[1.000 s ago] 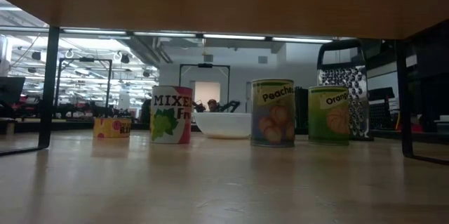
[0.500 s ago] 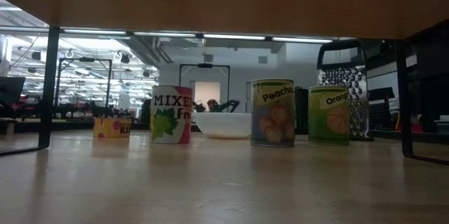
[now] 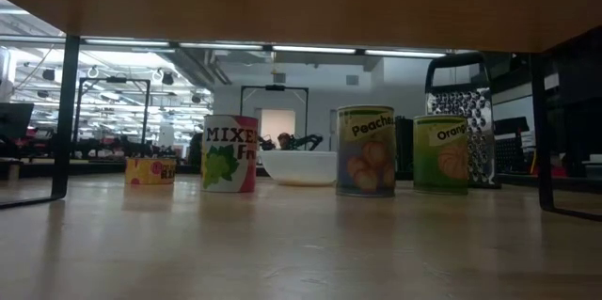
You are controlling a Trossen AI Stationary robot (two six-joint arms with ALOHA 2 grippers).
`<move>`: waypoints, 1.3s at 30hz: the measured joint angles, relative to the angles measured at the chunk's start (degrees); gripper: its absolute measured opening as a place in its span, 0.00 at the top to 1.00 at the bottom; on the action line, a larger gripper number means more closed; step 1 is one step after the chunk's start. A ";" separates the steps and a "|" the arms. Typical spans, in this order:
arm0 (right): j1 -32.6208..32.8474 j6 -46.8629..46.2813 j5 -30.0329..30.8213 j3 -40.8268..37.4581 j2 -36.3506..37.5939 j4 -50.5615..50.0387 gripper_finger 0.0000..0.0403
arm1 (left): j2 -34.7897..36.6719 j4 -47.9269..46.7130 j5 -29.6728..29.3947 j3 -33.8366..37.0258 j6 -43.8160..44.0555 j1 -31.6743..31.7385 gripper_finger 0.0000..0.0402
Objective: Pick and place cans onto a shelf
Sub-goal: Put the small canned peaches on the shelf
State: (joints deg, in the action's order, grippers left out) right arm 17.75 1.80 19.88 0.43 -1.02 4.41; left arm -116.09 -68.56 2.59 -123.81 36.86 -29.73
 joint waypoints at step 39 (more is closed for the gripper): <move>0.00 0.00 0.00 -0.01 0.02 0.01 0.82 | 0.00 0.93 -9.30 0.00 -31.04 1.23 0.71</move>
State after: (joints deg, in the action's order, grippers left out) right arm 17.75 1.80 19.88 0.41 -0.99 4.43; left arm -116.09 -67.63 -6.71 -123.81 5.82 -28.50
